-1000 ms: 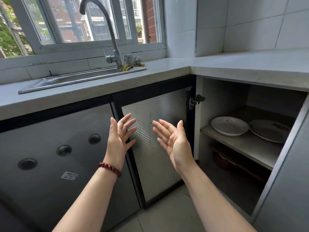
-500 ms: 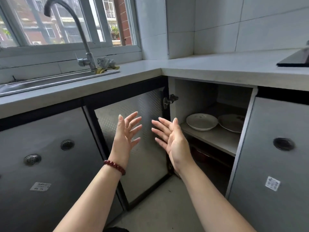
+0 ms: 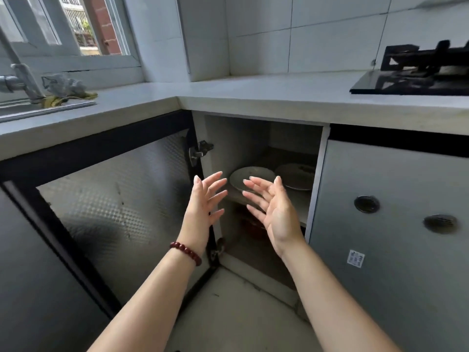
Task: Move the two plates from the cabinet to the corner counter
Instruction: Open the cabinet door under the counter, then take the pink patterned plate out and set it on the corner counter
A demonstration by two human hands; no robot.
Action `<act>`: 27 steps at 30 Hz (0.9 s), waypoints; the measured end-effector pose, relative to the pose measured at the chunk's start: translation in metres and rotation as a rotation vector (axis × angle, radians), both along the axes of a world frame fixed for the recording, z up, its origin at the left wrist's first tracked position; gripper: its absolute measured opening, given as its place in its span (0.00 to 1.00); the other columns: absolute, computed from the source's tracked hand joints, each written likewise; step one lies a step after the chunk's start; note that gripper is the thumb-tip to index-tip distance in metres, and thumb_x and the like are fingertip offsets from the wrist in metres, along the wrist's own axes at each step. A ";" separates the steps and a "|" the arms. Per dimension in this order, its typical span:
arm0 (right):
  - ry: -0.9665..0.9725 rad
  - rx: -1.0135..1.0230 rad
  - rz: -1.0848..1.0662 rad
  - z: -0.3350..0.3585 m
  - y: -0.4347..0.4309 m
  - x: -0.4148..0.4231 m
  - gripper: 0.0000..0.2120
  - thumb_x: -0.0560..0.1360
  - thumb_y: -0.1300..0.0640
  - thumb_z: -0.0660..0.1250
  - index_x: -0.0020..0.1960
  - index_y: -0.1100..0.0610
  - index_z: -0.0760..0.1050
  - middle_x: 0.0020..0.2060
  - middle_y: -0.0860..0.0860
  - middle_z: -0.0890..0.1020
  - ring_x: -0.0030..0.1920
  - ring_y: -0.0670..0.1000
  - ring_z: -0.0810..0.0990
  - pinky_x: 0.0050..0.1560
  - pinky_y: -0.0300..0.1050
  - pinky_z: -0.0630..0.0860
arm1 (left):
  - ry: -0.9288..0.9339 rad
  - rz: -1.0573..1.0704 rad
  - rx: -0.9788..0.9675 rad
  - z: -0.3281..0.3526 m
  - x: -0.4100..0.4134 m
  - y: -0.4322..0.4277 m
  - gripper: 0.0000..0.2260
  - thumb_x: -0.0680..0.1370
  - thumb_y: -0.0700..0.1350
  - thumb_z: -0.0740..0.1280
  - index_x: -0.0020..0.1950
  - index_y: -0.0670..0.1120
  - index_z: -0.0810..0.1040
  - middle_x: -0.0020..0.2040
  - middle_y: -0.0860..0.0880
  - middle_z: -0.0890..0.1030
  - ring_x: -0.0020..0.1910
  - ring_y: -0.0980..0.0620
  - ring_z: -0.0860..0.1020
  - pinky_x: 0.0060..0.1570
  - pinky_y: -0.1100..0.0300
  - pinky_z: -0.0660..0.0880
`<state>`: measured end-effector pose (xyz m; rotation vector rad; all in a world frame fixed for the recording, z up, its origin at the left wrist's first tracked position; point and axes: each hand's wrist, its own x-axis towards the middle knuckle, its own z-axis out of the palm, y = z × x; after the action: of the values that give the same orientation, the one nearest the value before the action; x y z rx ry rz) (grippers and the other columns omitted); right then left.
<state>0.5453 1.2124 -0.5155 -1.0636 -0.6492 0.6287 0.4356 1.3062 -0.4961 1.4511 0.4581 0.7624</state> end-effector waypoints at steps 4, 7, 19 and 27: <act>0.026 -0.014 -0.090 -0.016 0.019 0.017 0.25 0.80 0.42 0.45 0.61 0.52 0.75 0.60 0.48 0.80 0.59 0.47 0.78 0.59 0.45 0.73 | -0.008 -0.057 -0.017 -0.013 0.022 0.028 0.27 0.76 0.65 0.46 0.65 0.54 0.73 0.64 0.54 0.77 0.63 0.55 0.74 0.63 0.48 0.68; 0.047 -0.051 -0.154 -0.030 0.035 0.029 0.24 0.80 0.42 0.44 0.60 0.51 0.75 0.59 0.47 0.80 0.59 0.46 0.78 0.58 0.45 0.73 | 0.005 -0.100 -0.034 -0.023 0.040 0.052 0.25 0.79 0.62 0.45 0.65 0.55 0.73 0.64 0.54 0.77 0.64 0.55 0.73 0.64 0.47 0.67; 0.089 -0.117 -0.357 -0.084 0.109 0.088 0.26 0.80 0.41 0.42 0.57 0.49 0.76 0.56 0.46 0.83 0.58 0.45 0.79 0.59 0.46 0.72 | 0.013 -0.284 -0.105 -0.078 0.117 0.142 0.25 0.78 0.61 0.41 0.61 0.58 0.73 0.66 0.52 0.75 0.65 0.54 0.71 0.63 0.49 0.65; 0.131 -0.142 -0.430 -0.118 0.143 0.115 0.27 0.80 0.40 0.40 0.56 0.48 0.76 0.54 0.45 0.83 0.57 0.44 0.79 0.56 0.44 0.71 | -0.007 -0.313 -0.215 -0.117 0.154 0.181 0.26 0.77 0.62 0.39 0.59 0.58 0.72 0.65 0.51 0.73 0.67 0.53 0.68 0.64 0.48 0.61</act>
<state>0.6600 1.3554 -0.6334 -1.2368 -0.2500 0.3675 0.5896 1.4873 -0.6134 1.2785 0.2881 0.4533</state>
